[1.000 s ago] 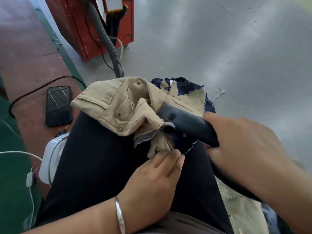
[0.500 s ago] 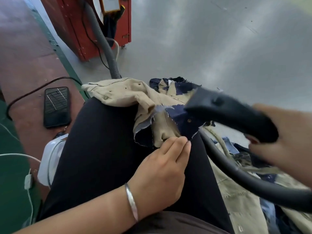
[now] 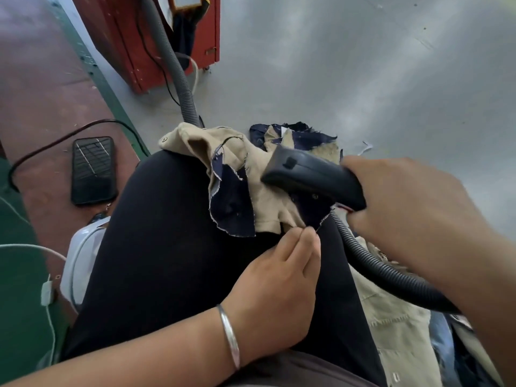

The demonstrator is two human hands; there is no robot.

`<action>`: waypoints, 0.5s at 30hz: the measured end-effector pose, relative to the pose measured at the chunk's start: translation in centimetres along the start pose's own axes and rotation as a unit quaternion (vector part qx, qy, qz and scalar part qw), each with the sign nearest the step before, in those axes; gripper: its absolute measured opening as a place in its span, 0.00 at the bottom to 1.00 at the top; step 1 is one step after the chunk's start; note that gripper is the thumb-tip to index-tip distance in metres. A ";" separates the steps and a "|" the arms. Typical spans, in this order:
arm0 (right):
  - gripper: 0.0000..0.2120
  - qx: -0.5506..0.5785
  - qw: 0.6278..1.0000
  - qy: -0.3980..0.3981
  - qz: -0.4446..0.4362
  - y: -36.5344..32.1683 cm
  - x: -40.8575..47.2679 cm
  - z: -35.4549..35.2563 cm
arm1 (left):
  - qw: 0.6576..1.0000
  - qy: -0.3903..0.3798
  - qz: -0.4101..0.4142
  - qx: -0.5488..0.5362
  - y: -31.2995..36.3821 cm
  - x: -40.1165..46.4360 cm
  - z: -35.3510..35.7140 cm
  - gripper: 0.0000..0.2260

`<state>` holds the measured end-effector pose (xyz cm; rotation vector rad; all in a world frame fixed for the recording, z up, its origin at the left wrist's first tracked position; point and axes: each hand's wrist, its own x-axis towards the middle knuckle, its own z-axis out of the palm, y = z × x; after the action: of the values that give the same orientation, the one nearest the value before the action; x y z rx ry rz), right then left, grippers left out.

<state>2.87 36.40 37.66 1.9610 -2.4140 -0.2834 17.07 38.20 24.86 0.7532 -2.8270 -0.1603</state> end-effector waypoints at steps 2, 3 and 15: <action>0.12 0.029 0.999 0.023 -0.003 -0.4 2.5 0.5 | 1.000 -0.011 0.016 -0.002 0.0 0.0 -0.1 0.24; 0.12 0.045 0.999 0.030 0.007 -0.3 3.7 0.3 | 1.000 -0.016 0.019 -0.009 0.1 0.0 -0.2 0.24; 0.19 0.002 0.996 -0.090 -0.023 2.1 -2.4 -2.6 | 0.998 0.034 -0.005 -0.049 0.2 0.0 0.0 0.24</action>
<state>1.72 38.80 40.74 2.0798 -2.4758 -0.4778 17.00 38.38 24.86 0.7373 -2.7297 -0.2684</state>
